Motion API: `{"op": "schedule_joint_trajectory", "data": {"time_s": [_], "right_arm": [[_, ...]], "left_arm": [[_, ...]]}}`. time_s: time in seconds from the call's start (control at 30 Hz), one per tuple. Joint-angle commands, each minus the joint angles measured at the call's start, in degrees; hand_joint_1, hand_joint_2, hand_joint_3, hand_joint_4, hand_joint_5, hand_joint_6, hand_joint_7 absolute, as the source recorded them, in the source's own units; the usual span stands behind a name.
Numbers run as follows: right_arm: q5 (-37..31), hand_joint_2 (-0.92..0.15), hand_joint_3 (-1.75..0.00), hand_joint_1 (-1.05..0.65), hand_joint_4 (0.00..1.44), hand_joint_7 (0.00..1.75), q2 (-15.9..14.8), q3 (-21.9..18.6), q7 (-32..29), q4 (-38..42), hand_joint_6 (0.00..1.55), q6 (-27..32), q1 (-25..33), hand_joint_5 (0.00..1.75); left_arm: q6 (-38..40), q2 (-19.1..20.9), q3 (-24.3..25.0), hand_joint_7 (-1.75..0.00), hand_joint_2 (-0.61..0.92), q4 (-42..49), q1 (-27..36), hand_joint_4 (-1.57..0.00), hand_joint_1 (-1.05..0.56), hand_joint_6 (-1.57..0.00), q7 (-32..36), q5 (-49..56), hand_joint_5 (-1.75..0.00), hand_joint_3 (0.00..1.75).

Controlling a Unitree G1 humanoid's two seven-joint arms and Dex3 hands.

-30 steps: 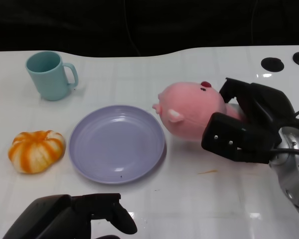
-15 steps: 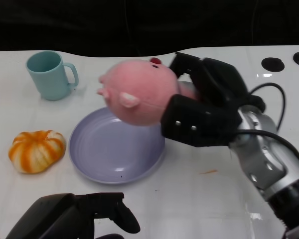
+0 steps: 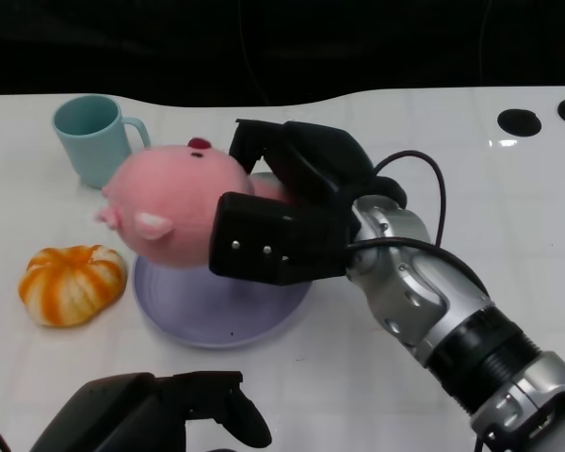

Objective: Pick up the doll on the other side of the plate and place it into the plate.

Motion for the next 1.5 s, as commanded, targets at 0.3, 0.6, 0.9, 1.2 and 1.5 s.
{"op": "schedule_joint_trajectory", "data": {"time_s": [0.3, 0.6, 0.9, 1.2, 1.5], "right_arm": [[-3.62, -0.92, -0.22, -0.59, 0.15, 0.06, -2.60, 5.79, 11.84, -3.96, 0.36, 2.71, 0.35, 0.57], [-1.48, -0.92, -0.29, -0.68, 0.02, 0.01, -4.97, 4.14, 19.34, -12.60, 0.31, 4.74, 3.38, 0.63], [4.47, -0.92, -0.33, -0.75, 0.01, 0.02, -8.72, -1.13, 27.43, -26.87, 0.27, 8.50, 7.81, 0.60], [16.59, -0.92, -0.29, -0.62, 0.23, 0.10, -13.74, -10.04, 31.85, -42.47, 0.44, 7.09, 18.10, 0.76], [27.72, -0.92, -0.19, -0.46, 0.44, 0.23, -14.81, -17.90, 30.44, -53.78, 0.67, 7.43, 30.78, 1.06]], "left_arm": [[-2.90, 0.41, -2.32, -0.87, 0.92, -3.02, 0.74, -0.62, -0.26, -0.70, -0.18, 1.06, -1.72, 0.37], [-2.89, 0.77, -2.08, -0.87, 0.92, -2.82, 0.54, -0.62, -0.25, -0.70, -0.45, 1.03, -1.73, 0.37], [-3.34, 0.72, -2.36, -0.89, 0.92, -1.94, -0.07, -0.62, -0.26, -0.70, -0.07, 1.02, -1.74, 0.37], [-2.73, 1.02, -2.15, -0.89, 0.92, -1.63, -0.87, -0.61, -0.26, -0.69, -0.54, 0.81, -1.73, 0.38], [-3.37, 1.64, -1.12, -0.89, 0.92, -0.78, -1.19, -0.60, -0.26, -0.69, -0.36, -0.40, -1.74, 0.36]]}}
